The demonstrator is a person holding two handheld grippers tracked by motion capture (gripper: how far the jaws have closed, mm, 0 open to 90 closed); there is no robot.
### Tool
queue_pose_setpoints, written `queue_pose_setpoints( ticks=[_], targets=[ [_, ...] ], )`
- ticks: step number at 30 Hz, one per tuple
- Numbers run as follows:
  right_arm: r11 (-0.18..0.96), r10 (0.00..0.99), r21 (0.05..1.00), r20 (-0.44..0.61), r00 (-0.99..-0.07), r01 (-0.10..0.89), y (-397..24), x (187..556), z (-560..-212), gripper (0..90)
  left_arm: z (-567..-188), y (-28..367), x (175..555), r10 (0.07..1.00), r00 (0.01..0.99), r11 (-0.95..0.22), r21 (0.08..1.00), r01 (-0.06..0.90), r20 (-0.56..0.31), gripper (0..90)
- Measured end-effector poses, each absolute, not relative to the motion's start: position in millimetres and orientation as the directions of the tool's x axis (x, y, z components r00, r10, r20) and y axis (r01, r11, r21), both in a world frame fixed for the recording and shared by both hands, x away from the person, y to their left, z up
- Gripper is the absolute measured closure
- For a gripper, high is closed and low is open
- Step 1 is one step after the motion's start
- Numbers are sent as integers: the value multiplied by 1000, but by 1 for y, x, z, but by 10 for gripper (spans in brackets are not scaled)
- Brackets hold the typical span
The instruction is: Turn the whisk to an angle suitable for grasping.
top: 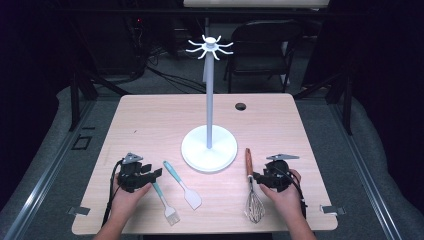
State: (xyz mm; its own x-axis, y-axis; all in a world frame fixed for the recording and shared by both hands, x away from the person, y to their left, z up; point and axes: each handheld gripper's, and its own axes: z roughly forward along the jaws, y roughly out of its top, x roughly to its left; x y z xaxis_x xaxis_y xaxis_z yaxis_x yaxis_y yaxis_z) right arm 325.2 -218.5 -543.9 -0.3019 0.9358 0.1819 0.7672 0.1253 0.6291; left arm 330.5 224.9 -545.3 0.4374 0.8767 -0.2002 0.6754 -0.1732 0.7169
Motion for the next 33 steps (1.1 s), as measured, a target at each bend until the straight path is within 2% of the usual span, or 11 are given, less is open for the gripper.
queue_pose_setpoints(
  ticks=[8,10,11,13,15,17,27,33],
  targets=[
    [152,925,584,199,-322,797,-204,331,-543,578,-546,231,320,877,455,-220,710,669,-156,492],
    [133,918,583,232,-321,802,-200,330,-546,604,-545,232,317,880,452,-224,714,664,-143,492],
    [148,921,549,226,-317,822,-202,331,-545,606,-545,234,316,884,447,-226,714,663,-135,492],
    [125,917,554,253,-309,823,-202,331,-548,606,-546,234,316,884,446,-222,712,666,-141,492],
    [147,922,522,235,-307,840,-205,333,-548,617,-547,235,317,885,443,-221,707,672,-144,497],
    [114,916,521,275,-292,846,-204,334,-553,629,-548,236,317,887,438,-215,708,673,-147,500],
    [97,916,490,296,-270,866,-201,336,-556,680,-549,236,318,886,436,-207,703,680,-161,506],
    [129,927,475,254,-276,871,-201,333,-553,684,-549,236,319,885,437,-206,704,680,-163,506]
  ],
)
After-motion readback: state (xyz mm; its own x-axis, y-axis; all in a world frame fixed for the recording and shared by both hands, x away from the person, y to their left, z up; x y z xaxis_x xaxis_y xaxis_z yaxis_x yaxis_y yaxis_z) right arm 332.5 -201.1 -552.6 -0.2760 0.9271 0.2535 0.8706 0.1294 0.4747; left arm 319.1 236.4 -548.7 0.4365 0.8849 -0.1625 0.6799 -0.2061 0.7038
